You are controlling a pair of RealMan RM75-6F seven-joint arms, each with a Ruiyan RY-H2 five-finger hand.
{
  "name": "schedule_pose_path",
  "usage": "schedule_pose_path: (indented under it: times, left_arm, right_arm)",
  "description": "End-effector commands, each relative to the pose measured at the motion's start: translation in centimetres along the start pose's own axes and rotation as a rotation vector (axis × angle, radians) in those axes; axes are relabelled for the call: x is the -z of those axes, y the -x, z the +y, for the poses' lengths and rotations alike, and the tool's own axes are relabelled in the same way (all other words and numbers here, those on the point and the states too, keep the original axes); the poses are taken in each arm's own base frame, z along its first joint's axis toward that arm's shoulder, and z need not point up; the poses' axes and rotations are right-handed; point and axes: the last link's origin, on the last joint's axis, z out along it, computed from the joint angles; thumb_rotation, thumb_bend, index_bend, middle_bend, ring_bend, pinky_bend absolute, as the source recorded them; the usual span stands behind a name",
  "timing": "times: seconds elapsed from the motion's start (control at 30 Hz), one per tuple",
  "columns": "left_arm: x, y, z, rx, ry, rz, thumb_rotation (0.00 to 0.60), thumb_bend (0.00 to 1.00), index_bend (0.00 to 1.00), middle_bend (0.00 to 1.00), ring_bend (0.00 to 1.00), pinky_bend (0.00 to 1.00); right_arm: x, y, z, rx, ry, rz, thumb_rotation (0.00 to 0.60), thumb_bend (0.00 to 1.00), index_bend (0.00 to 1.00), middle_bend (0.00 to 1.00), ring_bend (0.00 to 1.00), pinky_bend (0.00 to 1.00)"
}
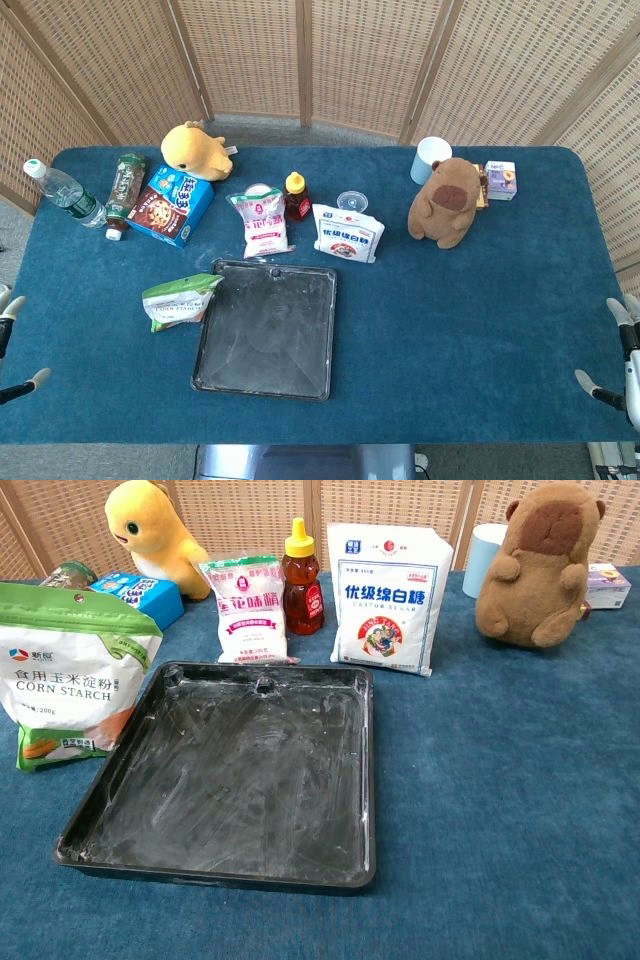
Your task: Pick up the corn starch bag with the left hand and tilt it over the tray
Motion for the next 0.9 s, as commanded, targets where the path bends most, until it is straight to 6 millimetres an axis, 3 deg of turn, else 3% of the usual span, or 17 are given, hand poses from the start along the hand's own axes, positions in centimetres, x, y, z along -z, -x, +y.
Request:
schedule_pose_path:
  times: [0.03,0.4,0.73,0.9]
  left_arm:
    - [-0.1,0.1,0.0,0.010,-0.001,-0.003,0.600,0.09,0.00,0.00,0.00,0.03]
    - [-2.7,2.6,0.7,0.150,0.051,-0.084,0.600,0.09,0.00,0.00,0.00,0.03]
    - [-6.7,8.6,5.1,0.261,0.157,-0.115,0.600,0.08,0.00,0.00,0.00,0.03]
    - [-7.2,11.6,7.6,0.296,0.164,-0.101,0.600,0.08,0.00,0.00,0.00,0.03]
  right_arm:
    - [0.0,0.0,0.0,0.000,-0.001,0.001,0.600,0.09,0.03,0.00,0.00,0.02]
    - [0.0,-0.3,0.1,-0.013,0.007,0.003,0.600,0.09,0.03,0.00,0.00,0.00]
    - [0.1,-0.9,0.5,-0.041,0.015,0.009,0.600,0.09,0.03,0.00,0.00,0.00]
    - [0.1,-1.1,0.7,-0.050,0.020,0.006,0.600,0.09,0.03,0.00,0.00,0.00]
